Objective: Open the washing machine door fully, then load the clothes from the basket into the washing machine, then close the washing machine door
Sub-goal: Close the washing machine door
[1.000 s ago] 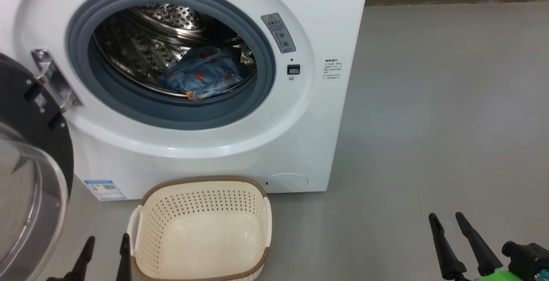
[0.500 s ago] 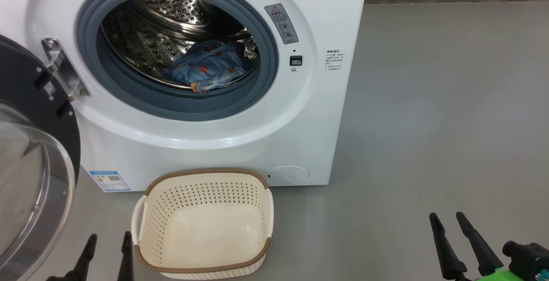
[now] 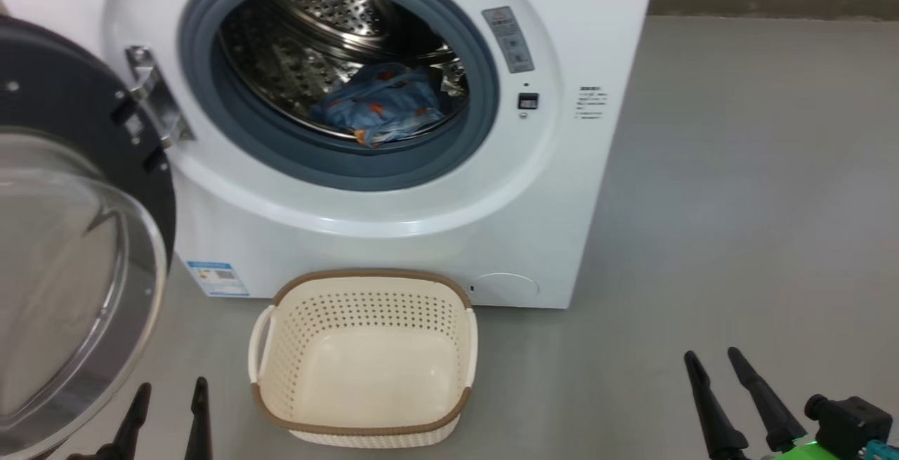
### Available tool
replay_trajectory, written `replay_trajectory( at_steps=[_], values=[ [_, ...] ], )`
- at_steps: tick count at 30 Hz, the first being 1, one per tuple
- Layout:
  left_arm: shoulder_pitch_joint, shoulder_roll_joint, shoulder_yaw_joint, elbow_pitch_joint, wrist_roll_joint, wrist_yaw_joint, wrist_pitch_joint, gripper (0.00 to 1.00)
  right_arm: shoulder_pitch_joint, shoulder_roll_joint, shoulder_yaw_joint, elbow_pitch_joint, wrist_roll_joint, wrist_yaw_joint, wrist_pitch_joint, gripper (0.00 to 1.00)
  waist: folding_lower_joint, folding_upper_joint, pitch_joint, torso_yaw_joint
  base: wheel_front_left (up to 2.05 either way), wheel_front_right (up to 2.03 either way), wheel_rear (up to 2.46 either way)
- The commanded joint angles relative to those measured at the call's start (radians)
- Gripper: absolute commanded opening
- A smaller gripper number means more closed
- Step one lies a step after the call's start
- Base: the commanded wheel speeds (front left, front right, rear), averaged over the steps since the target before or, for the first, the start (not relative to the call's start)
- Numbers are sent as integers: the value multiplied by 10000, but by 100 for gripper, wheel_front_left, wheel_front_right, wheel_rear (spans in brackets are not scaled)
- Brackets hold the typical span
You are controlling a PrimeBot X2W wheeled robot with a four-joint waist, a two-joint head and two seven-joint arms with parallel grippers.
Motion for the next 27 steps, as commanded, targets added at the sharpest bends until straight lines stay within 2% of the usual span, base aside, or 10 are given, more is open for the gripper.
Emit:
replay_trajectory(
  at_steps=[1, 18, 27],
  values=[
    [-84, 97, 421, -277, -51, -15, -65, 100, -207, -213, 348, -225, -81, 16, -49, 100, 0, 0, -56, 454, 0, 0, 0],
    [275, -33, 759, -425, -192, 16, -65, 100, -638, -388, 1193, -40, 52, 16, -49, 100, 0, 0, -232, 3161, 0, 0, 0],
    [343, -39, 663, -526, -491, 236, -65, 100, -828, -421, 1363, -53, 45, 16, -49, 100, 0, 0, -155, 4461, 0, 0, 0]
  ],
)
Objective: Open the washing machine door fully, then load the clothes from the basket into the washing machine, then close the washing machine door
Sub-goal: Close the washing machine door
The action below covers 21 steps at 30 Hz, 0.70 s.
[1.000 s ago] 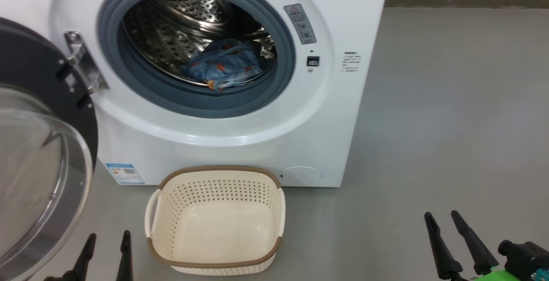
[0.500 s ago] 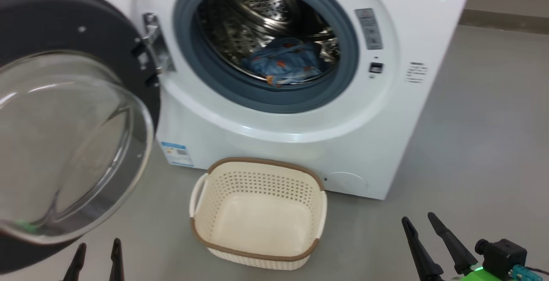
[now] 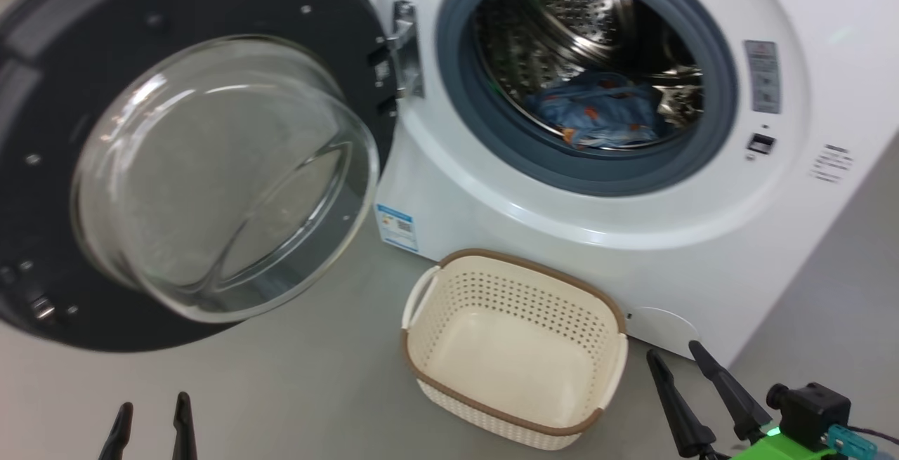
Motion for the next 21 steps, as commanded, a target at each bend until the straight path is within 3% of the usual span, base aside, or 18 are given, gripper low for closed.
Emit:
replay_trajectory(
  at_steps=[1, 18, 19, 20, 21],
  values=[
    [-88, 74, 284, -319, -135, 76, -65, 100, -424, -167, 259, -227, 11, 16, -49, 100, 0, 0, 51, 669, 0, 0, 0],
    [163, 73, 345, -1111, -854, 705, -65, 100, -1380, -474, 1101, 89, 226, 16, -49, 100, 0, 0, 472, 905, 0, 0, 0],
    [140, 73, 359, -1174, -906, 704, -65, 82, -1374, -469, 1109, 89, 233, 16, -49, 100, 0, 0, 473, 899, 0, 0, 0],
    [102, 72, 389, -1253, -952, 693, -65, 49, -1359, -461, 1109, 84, 235, 16, -49, 100, 0, 0, 474, 893, 0, 0, 0],
    [55, 72, 430, -1330, -1003, 661, -65, 34, -1332, -445, 1096, 80, 238, 16, -49, 100, 0, 0, 478, 885, 0, 0, 0]
  ],
)
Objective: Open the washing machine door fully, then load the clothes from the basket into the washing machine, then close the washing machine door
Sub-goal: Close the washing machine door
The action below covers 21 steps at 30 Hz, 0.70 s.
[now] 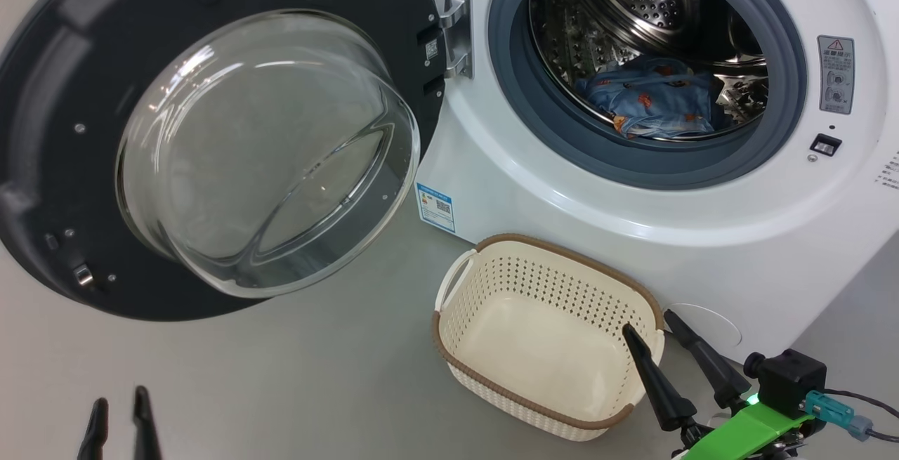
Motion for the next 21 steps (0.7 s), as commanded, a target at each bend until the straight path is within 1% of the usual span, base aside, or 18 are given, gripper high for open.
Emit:
replay_trajectory(
  at_steps=[1, 2, 7, 9, 11, 12, 14, 15, 18, 21],
  values=[
    [-361, 101, 426, -382, -118, -5, -65, 16, -226, -85, 170, -219, 66, 16, -49, 100, 0, 0, 14, -12, 0, 0, 0],
    [-449, 101, 508, -496, -221, -51, -65, 0, -187, -67, 138, -231, 60, 16, -49, 100, 0, 0, 30, -19, 0, 0, 0],
    [-1219, 136, 1313, -1247, -123, -502, -65, 0, 55, 36, -118, -305, 6, 16, -49, 100, 0, 0, 66, -71, 0, 0, 0],
    [-1669, 366, 1604, -1519, -29, -663, -65, 0, 161, 67, -223, -343, -22, 16, -49, 100, 0, 0, 60, -100, 0, 0, 0],
    [-2225, 775, 1887, -1716, -1, -753, -65, 0, 279, 105, -345, -387, -60, 16, -49, 100, 0, 0, 43, -138, 0, 0, 0],
    [-2225, 775, 1887, -1716, -1, -753, -65, 0, 279, 105, -345, -387, -60, 16, -49, 100, 0, 0, 43, -138, 0, 0, 0],
    [-2836, 1258, 2218, -1742, -210, -800, -65, 0, 364, 163, -418, -448, -108, 16, -49, 100, 0, 0, 47, -262, 0, 0, 0],
    [-3148, 1589, 2391, -1664, -326, -814, -65, 0, 373, 184, -431, -479, -128, 16, -49, 100, 0, 0, 88, -354, 0, 0, 0],
    [-3948, 2712, 2407, -1361, -677, -826, -65, 0, 326, 205, -425, -540, -162, 16, -49, 100, 0, 0, 233, -623, 0, 0, 0],
    [-4695, 3584, 2457, -726, -1222, -828, -65, 0, 244, 211, -378, -574, -175, 16, -49, 100, 0, 0, 414, -878, 0, 0, 0]
  ],
)
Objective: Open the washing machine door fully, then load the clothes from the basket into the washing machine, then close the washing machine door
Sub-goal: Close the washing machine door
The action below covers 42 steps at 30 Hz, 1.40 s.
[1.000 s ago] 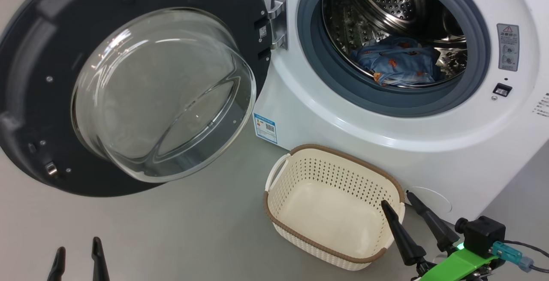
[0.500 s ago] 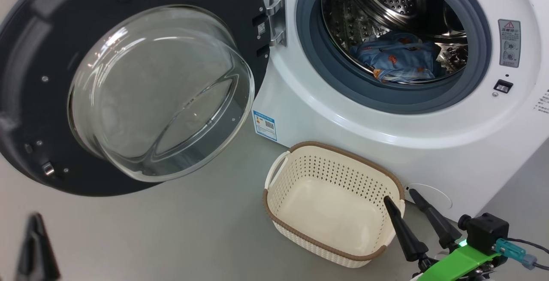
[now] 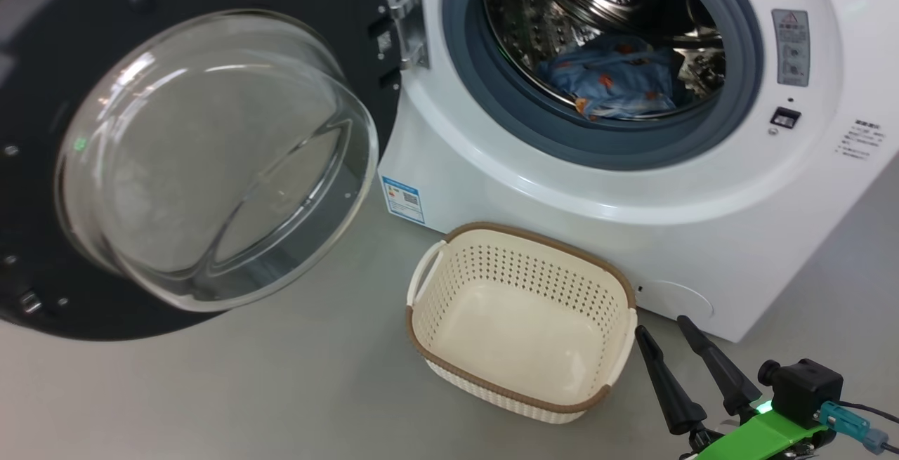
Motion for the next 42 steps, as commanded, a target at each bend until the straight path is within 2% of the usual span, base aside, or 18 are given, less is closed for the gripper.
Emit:
replay_trajectory(
  at_steps=[1, 11, 12, 15, 21, 28, 33, 42],
  values=[
    [-697, 751, 367, 166, -346, -23, -49, 0, -226, -88, 214, -276, -142, 16, -49, 100, 0, 0, 279, -322, 0, 0, 0],
    [-2855, 3024, 248, 3896, -2830, -25, -37, 0, -543, -92, 338, -350, -160, 16, -49, 100, 0, 0, 824, -922, 0, 0, 0],
    [-3324, 3441, 122, 4801, -3637, -26, 312, 0, -586, -103, 361, -360, -166, 16, -49, 100, 0, 0, 922, -973, 0, 0, 0],
    [-4056, 3972, -120, 5869, -4990, -26, 1331, 0, -677, -125, 385, -367, -168, 16, -49, 100, 0, 0, 1070, -1035, 0, 0, 0],
    [-4693, 4844, -1077, 6798, -6930, -26, 3921, 0, -679, -91, 428, -395, -174, 16, -49, 100, 0, 0, 1184, -1070, 0, 0, 0],
    [-5028, 5300, -1622, 7273, -8270, -26, 5974, 0, -753, -159, 529, -426, -168, 16, -49, 100, 0, 0, 1393, -1088, 0, 0, 0],
    [-4980, 5211, -1802, 7470, -9077, -26, 7176, 0, -866, -274, 528, -484, -157, 16, -49, 100, 0, 0, 1566, -1074, 0, 0, 0],
    [-4741, 5166, -1876, 7823, -9675, -26, 8171, 0, -918, -346, 492, -492, -145, 16, -49, 100, 0, 0, 1663, -1139, 0, 0, 0]
  ],
)
